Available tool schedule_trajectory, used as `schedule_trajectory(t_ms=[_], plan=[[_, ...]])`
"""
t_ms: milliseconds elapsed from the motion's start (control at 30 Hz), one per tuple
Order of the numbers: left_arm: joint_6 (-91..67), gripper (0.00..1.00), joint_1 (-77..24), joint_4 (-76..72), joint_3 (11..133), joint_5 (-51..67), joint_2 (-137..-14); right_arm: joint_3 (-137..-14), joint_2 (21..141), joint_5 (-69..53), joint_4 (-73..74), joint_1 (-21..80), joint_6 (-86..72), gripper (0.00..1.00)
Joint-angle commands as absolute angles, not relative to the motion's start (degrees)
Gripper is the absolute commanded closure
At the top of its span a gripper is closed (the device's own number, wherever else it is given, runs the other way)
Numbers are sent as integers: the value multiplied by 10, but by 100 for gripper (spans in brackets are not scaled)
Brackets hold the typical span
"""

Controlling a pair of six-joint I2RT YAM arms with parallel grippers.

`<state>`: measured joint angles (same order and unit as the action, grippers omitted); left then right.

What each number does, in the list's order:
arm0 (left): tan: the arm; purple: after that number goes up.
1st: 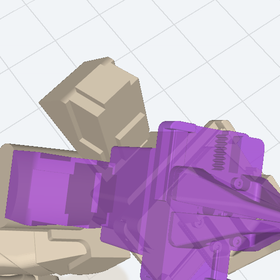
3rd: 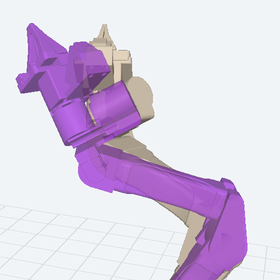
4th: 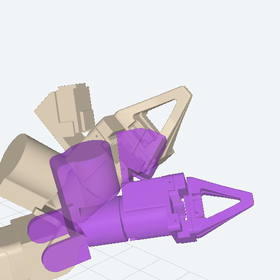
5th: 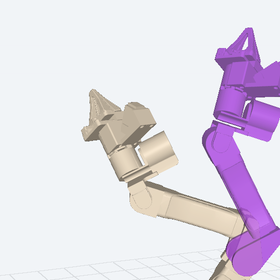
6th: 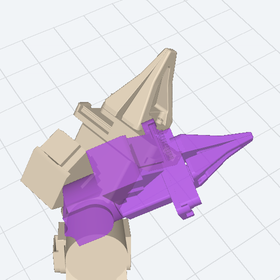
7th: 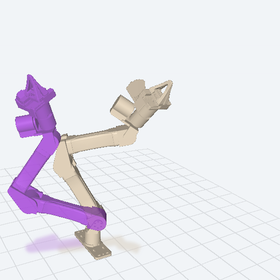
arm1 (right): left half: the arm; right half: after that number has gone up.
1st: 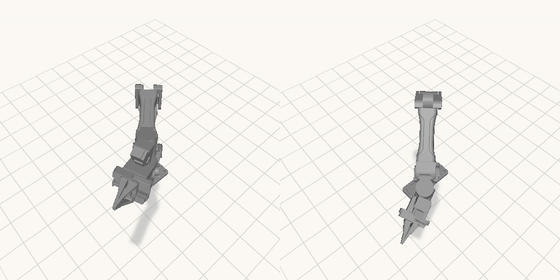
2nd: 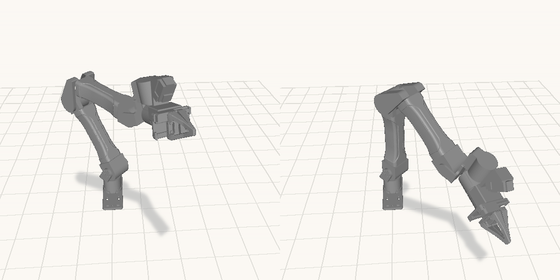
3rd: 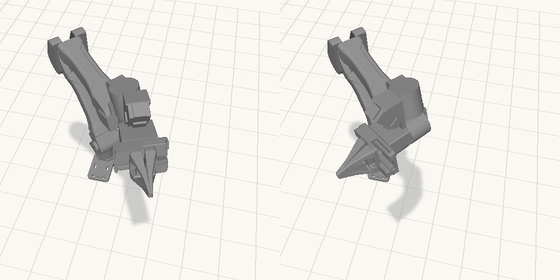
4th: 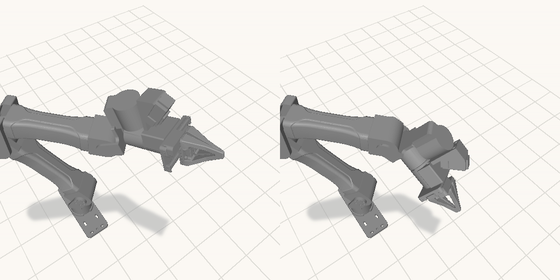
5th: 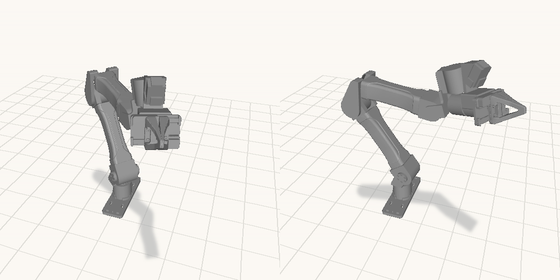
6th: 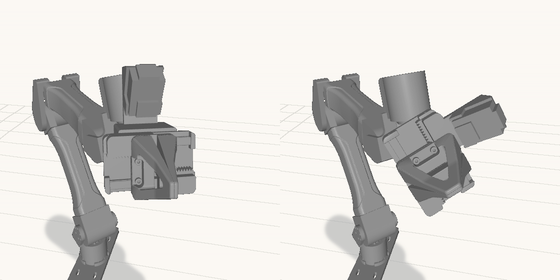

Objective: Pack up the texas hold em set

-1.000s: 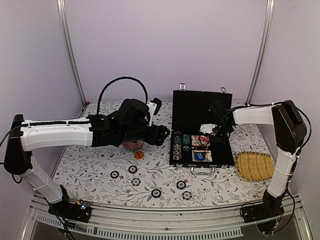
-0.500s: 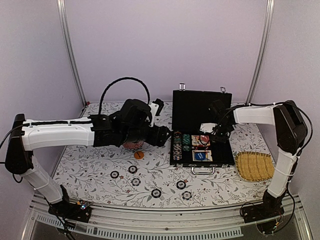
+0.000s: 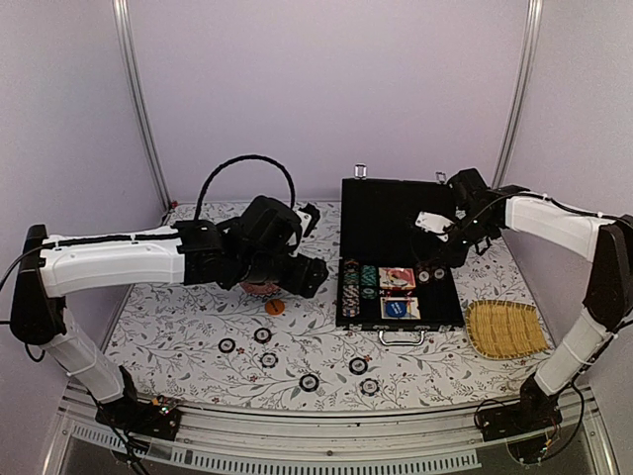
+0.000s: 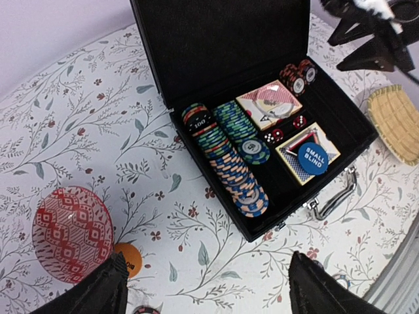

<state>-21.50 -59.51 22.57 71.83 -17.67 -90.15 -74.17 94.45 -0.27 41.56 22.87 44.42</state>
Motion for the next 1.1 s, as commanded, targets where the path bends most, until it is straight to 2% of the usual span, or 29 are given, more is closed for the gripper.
schedule_trajectory(t_ms=[0, 100, 267, 500, 867, 1067], plan=[[-217, 16, -580, 310, 730, -160, -911, -668, 856, -237, 411, 192, 384, 57], [-214, 20, -568, 337, 730, -114, -917, -591, 799, -323, 368, 177, 364, 57], [-206, 26, -555, 401, 743, -76, -954, -489, 735, -391, 286, 152, 325, 57], [-230, 38, -536, 444, 733, -60, -1000, -453, 716, -391, 253, 121, 317, 57], [-259, 31, -497, 428, 686, -73, -1010, -455, 746, -377, 251, 120, 334, 57], [-252, 25, -473, 363, 671, -79, -1029, -455, 751, -370, 250, 120, 335, 57]])
